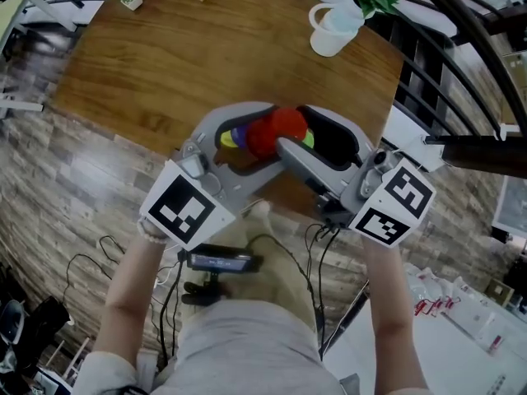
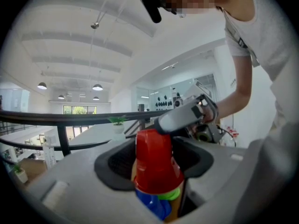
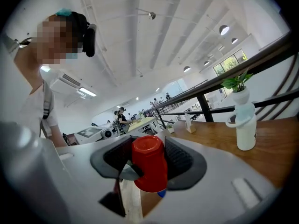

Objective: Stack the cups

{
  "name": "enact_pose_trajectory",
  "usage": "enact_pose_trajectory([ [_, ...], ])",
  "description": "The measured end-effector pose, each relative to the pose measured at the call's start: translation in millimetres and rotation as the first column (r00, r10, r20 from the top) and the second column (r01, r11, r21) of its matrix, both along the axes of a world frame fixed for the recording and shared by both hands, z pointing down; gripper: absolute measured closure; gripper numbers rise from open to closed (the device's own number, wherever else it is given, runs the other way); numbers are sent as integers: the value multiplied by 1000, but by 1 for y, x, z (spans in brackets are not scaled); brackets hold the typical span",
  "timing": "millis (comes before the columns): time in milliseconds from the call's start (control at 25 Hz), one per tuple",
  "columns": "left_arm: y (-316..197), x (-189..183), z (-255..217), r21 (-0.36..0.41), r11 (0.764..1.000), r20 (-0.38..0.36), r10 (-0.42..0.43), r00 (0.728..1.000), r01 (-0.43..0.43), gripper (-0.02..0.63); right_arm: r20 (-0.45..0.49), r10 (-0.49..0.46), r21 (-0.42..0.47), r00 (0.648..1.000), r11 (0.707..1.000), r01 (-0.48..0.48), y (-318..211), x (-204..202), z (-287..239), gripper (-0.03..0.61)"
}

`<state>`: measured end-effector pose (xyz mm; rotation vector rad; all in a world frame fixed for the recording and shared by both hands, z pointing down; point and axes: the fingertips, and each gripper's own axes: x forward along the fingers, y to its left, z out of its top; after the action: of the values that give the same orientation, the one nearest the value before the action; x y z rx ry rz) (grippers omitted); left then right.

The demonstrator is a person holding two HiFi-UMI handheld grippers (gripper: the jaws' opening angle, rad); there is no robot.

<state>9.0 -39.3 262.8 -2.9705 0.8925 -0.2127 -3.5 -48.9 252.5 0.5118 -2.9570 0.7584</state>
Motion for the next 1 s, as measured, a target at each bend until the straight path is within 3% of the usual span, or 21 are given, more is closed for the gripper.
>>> enact_pose_trajectory([
  [240,0,0,3,5,1000,16,4,1000,-4,339,-44,29,64,999,998,-26,-3,4,1,353],
  [680,11,-21,21,-29,999,63,-23,998,25,327,-97,38,86,995,996,-29,-9,1,15,353],
  [800,15,-40,27,-85,992,52,-90,995,94,327,-108,35,93,994,995,-25,-10,-1,19,353],
  [880,17,-58,34,-163,972,39,-165,985,169,327,-123,32,104,992,994,-19,-10,-2,21,353],
  [1000,19,-81,38,-201,947,50,-244,968,250,327,-169,19,143,985,990,5,-9,-5,26,353],
])
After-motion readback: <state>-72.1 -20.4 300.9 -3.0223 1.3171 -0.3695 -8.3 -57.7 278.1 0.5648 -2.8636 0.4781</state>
